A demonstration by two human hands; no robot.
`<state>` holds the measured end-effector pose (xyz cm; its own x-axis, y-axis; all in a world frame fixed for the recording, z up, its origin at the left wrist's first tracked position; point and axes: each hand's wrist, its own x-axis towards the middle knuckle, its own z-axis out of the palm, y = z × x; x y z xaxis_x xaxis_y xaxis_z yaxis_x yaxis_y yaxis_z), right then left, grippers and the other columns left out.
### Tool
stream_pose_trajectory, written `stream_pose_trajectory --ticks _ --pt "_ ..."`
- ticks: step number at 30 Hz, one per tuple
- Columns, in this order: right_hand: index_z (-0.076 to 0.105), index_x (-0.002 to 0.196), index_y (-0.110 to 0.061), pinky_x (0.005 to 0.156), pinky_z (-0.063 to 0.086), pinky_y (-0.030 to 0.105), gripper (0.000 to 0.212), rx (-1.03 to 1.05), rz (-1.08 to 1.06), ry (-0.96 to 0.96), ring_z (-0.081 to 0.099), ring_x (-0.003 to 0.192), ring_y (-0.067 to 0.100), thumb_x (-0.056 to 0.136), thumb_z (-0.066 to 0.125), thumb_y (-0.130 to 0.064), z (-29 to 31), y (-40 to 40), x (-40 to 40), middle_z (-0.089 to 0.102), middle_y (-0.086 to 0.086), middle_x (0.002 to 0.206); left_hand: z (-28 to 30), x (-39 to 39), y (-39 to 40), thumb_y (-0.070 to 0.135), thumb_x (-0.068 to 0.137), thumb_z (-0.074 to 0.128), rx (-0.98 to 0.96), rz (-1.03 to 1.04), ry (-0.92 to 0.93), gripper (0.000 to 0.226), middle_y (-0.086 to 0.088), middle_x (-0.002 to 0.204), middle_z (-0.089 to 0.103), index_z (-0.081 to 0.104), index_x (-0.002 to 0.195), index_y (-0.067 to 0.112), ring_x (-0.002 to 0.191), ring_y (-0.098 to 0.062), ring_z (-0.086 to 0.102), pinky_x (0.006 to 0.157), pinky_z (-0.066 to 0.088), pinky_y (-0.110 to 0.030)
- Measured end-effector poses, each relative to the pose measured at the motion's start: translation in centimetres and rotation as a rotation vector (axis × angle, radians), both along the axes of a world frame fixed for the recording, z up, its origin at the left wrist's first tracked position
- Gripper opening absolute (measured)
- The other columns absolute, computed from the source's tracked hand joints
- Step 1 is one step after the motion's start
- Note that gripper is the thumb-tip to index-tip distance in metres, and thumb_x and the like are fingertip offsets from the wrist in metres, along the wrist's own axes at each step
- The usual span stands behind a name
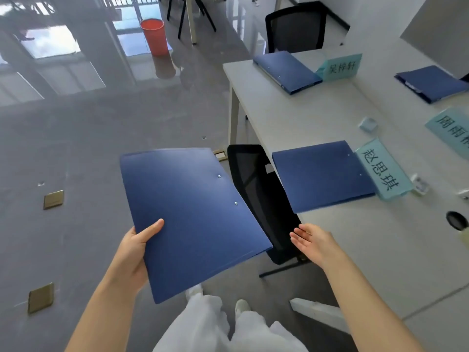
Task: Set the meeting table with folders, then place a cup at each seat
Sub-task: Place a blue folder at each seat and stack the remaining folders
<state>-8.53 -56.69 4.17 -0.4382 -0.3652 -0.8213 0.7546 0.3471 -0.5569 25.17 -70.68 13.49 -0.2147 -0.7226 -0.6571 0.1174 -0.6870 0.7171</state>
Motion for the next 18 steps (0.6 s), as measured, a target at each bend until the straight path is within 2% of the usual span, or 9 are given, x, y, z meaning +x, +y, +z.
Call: stream_pose_trajectory --ticks 2,6,8,11,15,18 --pt "0.045 0.124 0.004 0.091 0.048 0.040 0.028 0.000 -0.120 -0.104 0.057 0.095 0.034 0.097 0.045 -0.004 -1.4 -2.4 -0.6 0.053 0.020 0.102 -0.7 -0.2 -3.4 0.019 0.088 0.064 0.018 -0.009 0.000 0.035 -0.007 0.111 0.073 0.062 0.122 0.013 0.088 -0.027 0.073 0.073 0.056 -0.042" --pt "0.031 0.141 0.008 0.107 0.039 0.041 0.045 0.094 -0.281 -0.072 0.045 0.128 0.035 0.100 0.037 -0.008 -3.9 -5.5 -1.5 0.044 0.021 0.137 -1.1 -0.5 -10.8 0.018 0.088 0.065 0.040 -0.069 -0.010 0.034 -0.007 0.110 0.074 0.063 0.120 0.012 0.087 -0.027 0.073 0.068 0.059 -0.039" --pt "0.026 0.145 0.005 0.112 0.034 0.039 0.047 0.142 -0.325 -0.087 0.038 0.136 0.031 0.101 0.035 -0.009 -4.3 -6.1 -1.7 0.038 0.016 0.147 -0.9 -0.9 -14.1 0.018 0.088 0.065 0.030 -0.117 -0.017 0.032 -0.006 0.111 0.073 0.063 0.120 0.014 0.087 -0.027 0.073 0.068 0.058 -0.039" --pt "0.025 0.146 0.003 0.107 0.036 0.036 0.049 0.167 -0.441 -0.136 0.037 0.138 0.028 0.101 0.035 -0.012 -4.6 -7.2 -2.1 0.034 0.015 0.151 -0.4 -2.0 -18.8 0.018 0.088 0.065 0.008 -0.199 -0.031 0.030 -0.005 0.109 0.074 0.063 0.119 0.015 0.088 -0.027 0.073 0.070 0.057 -0.039" --pt "0.018 0.149 0.001 0.117 0.026 0.037 0.060 0.142 -0.558 -0.216 0.025 0.144 0.030 0.100 0.042 -0.024 -4.1 -8.1 -2.6 0.023 0.017 0.156 0.1 -3.7 -22.9 0.020 0.087 0.067 -0.009 -0.284 -0.051 0.035 -0.005 0.110 0.074 0.062 0.121 0.015 0.091 -0.028 0.073 0.072 0.058 -0.040" --pt "0.015 0.150 0.001 0.119 0.021 0.036 0.066 0.043 -0.694 -0.285 0.019 0.146 0.027 0.100 0.044 -0.030 -4.2 -8.4 -3.0 0.018 0.015 0.157 0.2 -4.9 -25.5 0.021 0.088 0.066 -0.043 -0.325 -0.048 0.032 -0.005 0.110 0.074 0.064 0.120 0.016 0.089 -0.025 0.073 0.072 0.057 -0.039"
